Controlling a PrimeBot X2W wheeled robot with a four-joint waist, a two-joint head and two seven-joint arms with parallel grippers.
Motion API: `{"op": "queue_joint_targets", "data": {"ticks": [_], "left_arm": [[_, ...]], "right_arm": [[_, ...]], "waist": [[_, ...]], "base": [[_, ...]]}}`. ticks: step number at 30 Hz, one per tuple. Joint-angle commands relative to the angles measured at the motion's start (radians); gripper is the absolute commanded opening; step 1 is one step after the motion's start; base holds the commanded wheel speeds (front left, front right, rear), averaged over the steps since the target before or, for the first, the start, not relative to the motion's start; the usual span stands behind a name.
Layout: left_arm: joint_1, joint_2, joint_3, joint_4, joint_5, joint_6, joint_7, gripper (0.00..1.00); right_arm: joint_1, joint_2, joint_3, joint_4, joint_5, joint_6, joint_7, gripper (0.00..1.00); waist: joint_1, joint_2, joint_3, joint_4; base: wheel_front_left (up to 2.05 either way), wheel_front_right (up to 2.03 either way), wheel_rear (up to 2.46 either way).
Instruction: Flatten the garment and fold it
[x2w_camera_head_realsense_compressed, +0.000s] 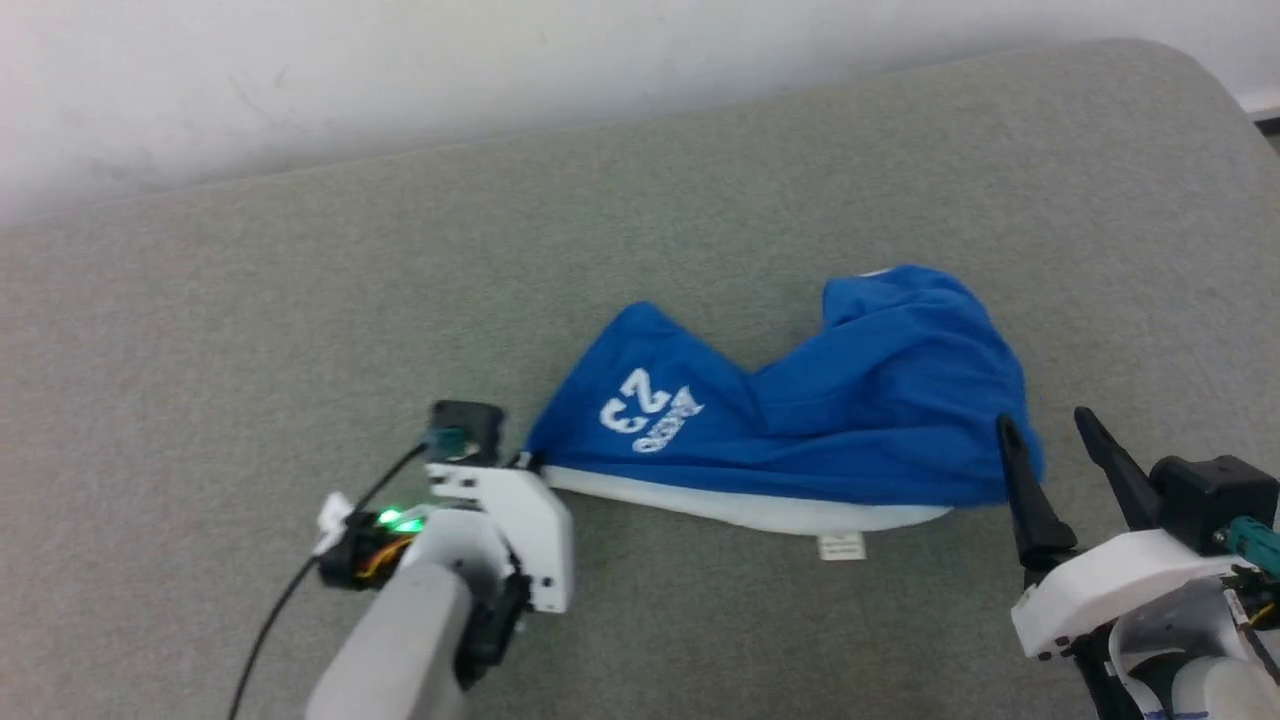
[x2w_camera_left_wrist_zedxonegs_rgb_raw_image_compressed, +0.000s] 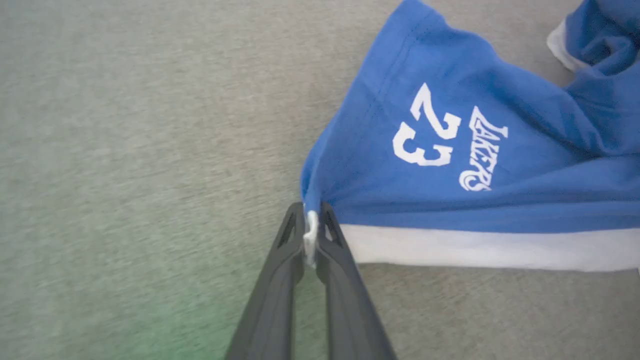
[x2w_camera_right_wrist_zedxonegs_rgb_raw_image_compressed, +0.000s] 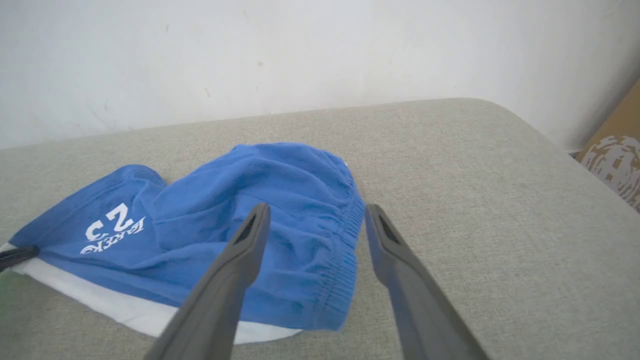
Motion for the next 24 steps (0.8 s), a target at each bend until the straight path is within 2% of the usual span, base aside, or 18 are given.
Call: {"op": "queue_joint_targets", "data": {"ticks": [1,7,12,20,24], "left_arm": [[0.032,0.028,0.028,-0.014,-0.013,0.02,-0.018,0.0],[0.12,0.073,0.114,-0.085,-0.059,0.066,-0.051,0.0],[0.198,0.095,0.164,-0.15,-0.094,0.092,-0.063,0.0],[0.257,0.083,0.184,-0.206,-0.129,0.106,-0.075,0.0],[0.253,0.075,0.176,-0.217,-0.134,0.101,-0.08,0.0]], "right_arm": [[0.002,0.002,0.004,-0.011,-0.006,-0.002,0.008,1.0],[0.018,0.002,0.041,-0.021,-0.011,-0.002,0.063,1.0],[0.055,-0.003,0.113,-0.029,-0.004,-0.002,0.182,1.0],[0.097,-0.034,0.148,-0.028,0.0,-0.002,0.313,1.0],[0.062,-0.028,0.16,0.025,-0.019,-0.002,0.316,1.0]], "waist": [[0.0,0.0,-0.006,0.027],[0.0,0.0,-0.013,0.076],[0.0,0.0,-0.015,0.127],[0.0,0.0,-0.003,0.188],[0.0,0.0,0.014,0.209]], "base": [[0.0,0.0,0.0],[0.0,0.0,0.0],[0.0,0.0,0.0],[0.0,0.0,0.0],[0.0,0.0,0.0]]}}
